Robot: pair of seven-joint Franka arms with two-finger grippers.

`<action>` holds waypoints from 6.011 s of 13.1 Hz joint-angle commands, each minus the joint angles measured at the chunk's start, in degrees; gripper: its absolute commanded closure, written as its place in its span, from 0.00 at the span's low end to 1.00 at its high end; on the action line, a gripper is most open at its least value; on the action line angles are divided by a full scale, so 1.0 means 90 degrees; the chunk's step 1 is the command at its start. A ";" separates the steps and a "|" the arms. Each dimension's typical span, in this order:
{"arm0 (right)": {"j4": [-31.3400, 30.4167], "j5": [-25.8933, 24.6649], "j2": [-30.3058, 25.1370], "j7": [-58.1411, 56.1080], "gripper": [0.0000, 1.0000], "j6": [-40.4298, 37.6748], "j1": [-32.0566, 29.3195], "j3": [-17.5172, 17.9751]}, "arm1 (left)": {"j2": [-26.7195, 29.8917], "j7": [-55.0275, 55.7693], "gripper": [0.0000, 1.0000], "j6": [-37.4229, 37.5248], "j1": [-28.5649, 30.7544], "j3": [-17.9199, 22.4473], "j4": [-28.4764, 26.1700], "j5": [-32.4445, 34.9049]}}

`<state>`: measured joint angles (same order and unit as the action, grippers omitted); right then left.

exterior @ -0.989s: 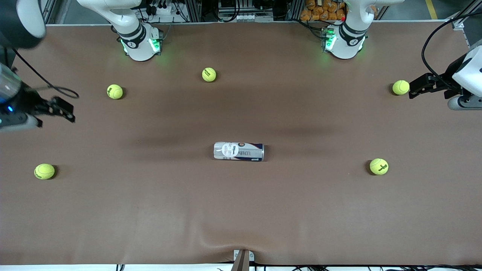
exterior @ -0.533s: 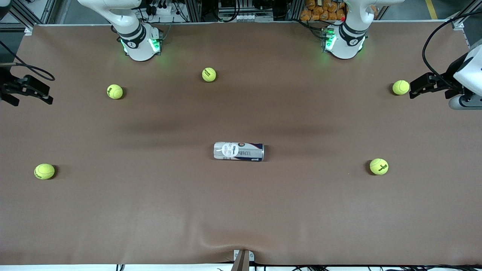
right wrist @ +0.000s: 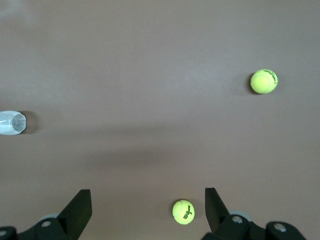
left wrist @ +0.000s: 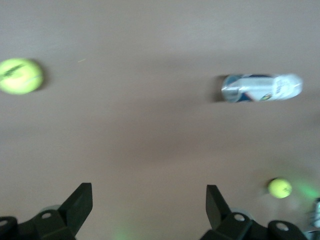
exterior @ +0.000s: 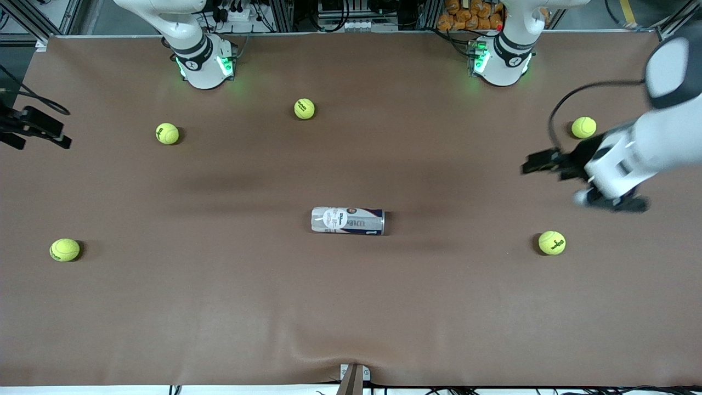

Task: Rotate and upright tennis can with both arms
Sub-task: 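Reach the left gripper toward the can's bottom end, then grasp the can's bottom end with the left gripper, then lift and rotate the can upright with the left gripper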

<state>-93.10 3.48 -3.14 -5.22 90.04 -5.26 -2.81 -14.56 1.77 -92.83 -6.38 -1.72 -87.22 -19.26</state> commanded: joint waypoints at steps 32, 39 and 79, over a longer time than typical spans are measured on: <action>0.0422 -0.0319 0.0105 0.0307 0.00 -0.0659 -0.0079 0.0156 | -0.4114 -0.2990 0.57 -0.3025 -0.1615 -0.0208 -0.0153 -0.7449; 0.0422 -0.0319 0.0105 0.0317 0.00 -0.0649 -0.0099 0.0156 | -0.4085 -0.2941 1.00 -0.3025 -0.1723 -0.0297 -0.0114 -0.8045; 0.0422 -0.0299 0.0124 0.0297 0.00 -0.0590 -0.0079 0.0176 | -0.1878 0.3700 1.00 -0.3005 -0.3870 -0.0209 0.0980 0.2363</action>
<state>-90.51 0.35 -2.61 -1.87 85.16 -5.36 -1.75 -32.52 34.24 -120.15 -39.92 -4.35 -77.49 -0.88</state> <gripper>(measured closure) 0.000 0.947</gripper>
